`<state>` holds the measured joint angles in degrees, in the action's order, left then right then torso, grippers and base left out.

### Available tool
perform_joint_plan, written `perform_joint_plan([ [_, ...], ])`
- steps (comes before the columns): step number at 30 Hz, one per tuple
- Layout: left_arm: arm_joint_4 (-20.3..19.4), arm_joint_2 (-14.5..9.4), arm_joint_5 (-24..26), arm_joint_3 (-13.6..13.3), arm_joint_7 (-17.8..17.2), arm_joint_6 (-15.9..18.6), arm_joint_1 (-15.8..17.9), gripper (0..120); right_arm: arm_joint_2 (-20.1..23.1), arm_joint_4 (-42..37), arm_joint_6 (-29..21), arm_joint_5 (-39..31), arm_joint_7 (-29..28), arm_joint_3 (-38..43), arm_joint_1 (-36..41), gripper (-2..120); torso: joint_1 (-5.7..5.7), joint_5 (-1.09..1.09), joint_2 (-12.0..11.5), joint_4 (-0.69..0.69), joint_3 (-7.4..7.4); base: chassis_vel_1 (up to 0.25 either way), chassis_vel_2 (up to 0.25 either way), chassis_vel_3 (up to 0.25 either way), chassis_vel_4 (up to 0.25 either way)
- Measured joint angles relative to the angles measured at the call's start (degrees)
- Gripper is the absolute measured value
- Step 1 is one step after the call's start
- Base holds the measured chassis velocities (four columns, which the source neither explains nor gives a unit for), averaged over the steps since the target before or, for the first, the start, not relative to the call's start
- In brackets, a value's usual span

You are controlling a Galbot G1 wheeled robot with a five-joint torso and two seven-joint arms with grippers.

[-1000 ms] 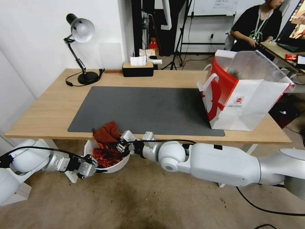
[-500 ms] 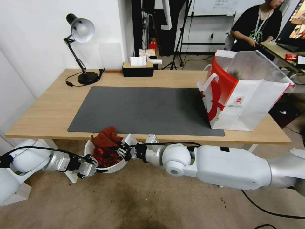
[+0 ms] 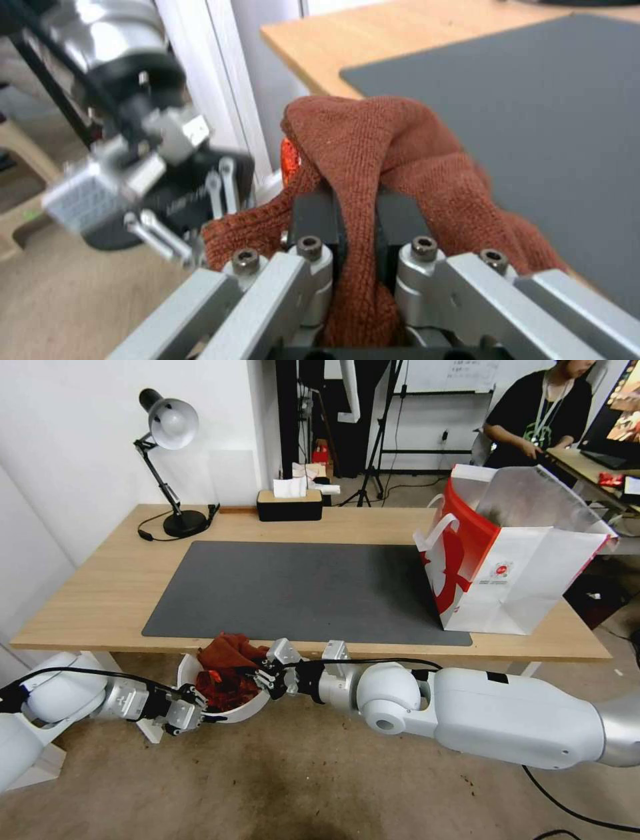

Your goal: Sweep shrimp from table into container with towel, then put container into takeout bag.

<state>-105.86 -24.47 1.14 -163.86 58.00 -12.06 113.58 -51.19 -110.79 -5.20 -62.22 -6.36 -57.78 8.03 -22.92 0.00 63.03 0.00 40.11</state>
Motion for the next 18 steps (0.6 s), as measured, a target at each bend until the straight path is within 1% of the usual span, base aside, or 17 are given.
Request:
perform_joint_plan([
  [7,-0.10,-0.01,0.00,0.00,-0.02,0.04,-0.21,0,-0.79,0.02,1.34,-1.69,0.21,3.67,0.31,5,0.00,-0.01,0.00,0.01,0.00,0.000,0.000,0.000,0.000],
  [11,-0.18,-0.01,0.00,0.03,-0.03,0.05,-0.29,0,-0.93,0.03,1.78,-2.56,0.37,7.20,1.00,5,0.00,-0.01,0.00,0.00,0.00,0.000,0.000,0.000,0.000],
  [17,-0.19,-0.24,-0.09,0.04,-0.03,0.06,-0.69,0,-0.30,0.71,1.99,-2.81,0.37,11.62,2.10,5,0.00,-0.01,0.00,0.00,0.00,0.000,0.000,0.000,0.000],
  [18,-0.22,-0.34,-0.14,0.04,-0.04,0.06,-0.84,0,0.03,1.07,2.01,-2.82,0.32,13.71,2.73,5,0.00,0.00,0.00,0.00,0.00,0.000,0.000,0.000,0.000],
])
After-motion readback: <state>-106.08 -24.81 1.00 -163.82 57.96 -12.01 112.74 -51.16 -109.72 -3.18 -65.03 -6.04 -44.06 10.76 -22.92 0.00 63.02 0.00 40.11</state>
